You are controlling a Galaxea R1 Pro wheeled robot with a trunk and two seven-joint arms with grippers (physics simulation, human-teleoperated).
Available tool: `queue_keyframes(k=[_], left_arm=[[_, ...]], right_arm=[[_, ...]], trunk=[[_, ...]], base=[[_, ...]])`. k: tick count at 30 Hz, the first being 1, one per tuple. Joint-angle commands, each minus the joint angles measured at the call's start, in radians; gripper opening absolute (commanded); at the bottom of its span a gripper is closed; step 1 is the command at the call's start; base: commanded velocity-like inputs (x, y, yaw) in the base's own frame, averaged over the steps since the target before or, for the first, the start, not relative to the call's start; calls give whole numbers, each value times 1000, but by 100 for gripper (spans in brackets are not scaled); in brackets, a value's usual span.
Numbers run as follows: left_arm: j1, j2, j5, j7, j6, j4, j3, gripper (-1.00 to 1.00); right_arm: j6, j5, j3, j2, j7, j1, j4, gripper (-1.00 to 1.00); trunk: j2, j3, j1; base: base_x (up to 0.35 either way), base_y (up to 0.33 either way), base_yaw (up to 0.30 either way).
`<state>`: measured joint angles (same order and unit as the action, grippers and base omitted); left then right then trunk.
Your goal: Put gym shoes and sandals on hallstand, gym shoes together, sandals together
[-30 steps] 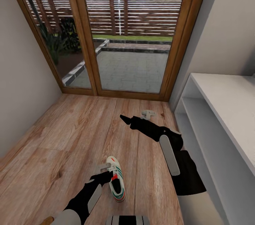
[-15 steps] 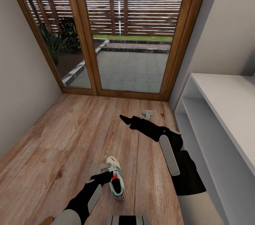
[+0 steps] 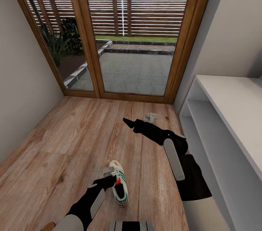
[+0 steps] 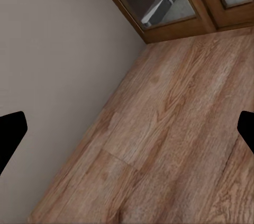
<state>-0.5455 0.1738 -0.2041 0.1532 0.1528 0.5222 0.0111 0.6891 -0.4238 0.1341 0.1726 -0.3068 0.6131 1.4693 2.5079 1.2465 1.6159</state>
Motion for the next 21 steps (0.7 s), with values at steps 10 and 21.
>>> queue_keyframes(k=[10, 21], left_arm=[[-2, 1, -8, 5, 6, 21, 28, 100], [-3, 1, -10, 10, 118, 156, 45, 100]], right_arm=[[6, -1, 0, 1, -2, 0, 1, 100], [7, -1, -1, 1, 0, 0, 2, 100]], trunk=[[0, 1, 0], [0, 1, 0]], base=[[0, 0, 0], [0, 0, 0]])
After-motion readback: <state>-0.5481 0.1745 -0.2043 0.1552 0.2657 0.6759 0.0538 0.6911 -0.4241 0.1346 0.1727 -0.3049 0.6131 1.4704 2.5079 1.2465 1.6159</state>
